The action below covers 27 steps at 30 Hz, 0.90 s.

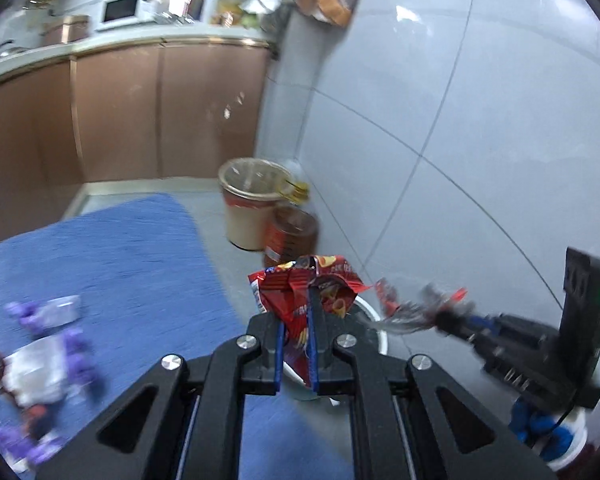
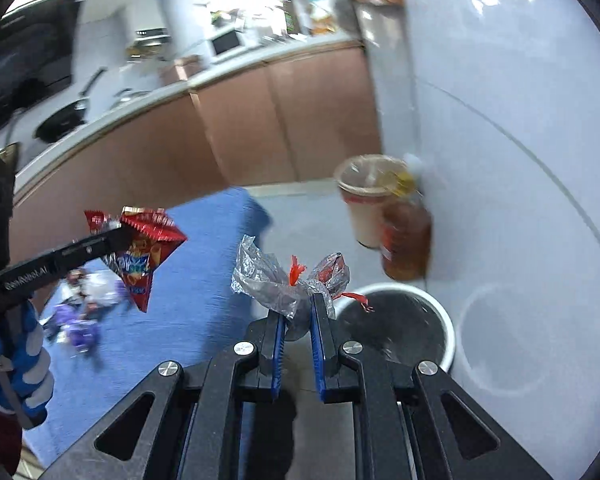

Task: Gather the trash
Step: 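Carry both wrappers to the floor bin and open both tools over it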

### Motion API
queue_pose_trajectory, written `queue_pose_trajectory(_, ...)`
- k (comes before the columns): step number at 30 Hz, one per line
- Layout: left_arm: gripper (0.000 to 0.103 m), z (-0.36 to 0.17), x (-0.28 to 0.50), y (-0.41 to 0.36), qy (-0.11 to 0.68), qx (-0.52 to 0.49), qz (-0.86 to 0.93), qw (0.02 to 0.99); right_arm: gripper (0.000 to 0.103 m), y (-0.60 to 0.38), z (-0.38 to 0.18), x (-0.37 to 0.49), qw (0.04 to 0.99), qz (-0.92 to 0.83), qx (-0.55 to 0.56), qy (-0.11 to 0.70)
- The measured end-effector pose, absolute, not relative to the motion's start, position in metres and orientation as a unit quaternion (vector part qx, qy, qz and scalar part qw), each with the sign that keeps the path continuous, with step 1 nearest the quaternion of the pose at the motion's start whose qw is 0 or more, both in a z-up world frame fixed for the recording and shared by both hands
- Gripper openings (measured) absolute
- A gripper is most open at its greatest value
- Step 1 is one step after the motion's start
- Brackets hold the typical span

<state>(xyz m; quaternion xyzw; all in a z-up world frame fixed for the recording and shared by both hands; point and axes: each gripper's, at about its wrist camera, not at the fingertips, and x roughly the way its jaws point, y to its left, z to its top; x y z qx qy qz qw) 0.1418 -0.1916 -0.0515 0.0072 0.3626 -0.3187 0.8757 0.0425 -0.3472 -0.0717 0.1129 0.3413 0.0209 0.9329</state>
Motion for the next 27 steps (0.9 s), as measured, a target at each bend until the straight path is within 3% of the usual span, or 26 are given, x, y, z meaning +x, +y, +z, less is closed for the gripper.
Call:
queue_pose_trajectory(14, 0.012, -0.143, 0.218, -0.318, 0.45, 0.035, -0.333, 0.828, 0.014, -0.4, -0.166, 0.109, 0.899, -0.055, 0.109, 0.42)
queue_pose_trajectory(16, 0.015, -0.158, 0.227, -0.326, 0.467, 0.033, -0.331, 0.819, 0.015, -0.406, -0.178, 0.115, 0.894, -0.062, 0.11, 0.43)
queue_pose_trajectory(20, 0.039, -0.174, 0.235, -0.334, 0.483, 0.026, -0.327, 0.812, 0.027, -0.414, -0.197, 0.127, 0.885, -0.075, 0.106, 0.447)
queue_pose_trajectory(21, 0.041, -0.176, 0.234, -0.335, 0.483, 0.027, -0.324, 0.813, 0.032, -0.415, -0.201, 0.128, 0.884, -0.079, 0.105, 0.45)
queue_pose_trajectory(27, 0.041, -0.165, 0.228, -0.326, 0.471, 0.026, -0.32, 0.822, 0.035, -0.418, -0.201, 0.118, 0.881, -0.088, 0.11, 0.452)
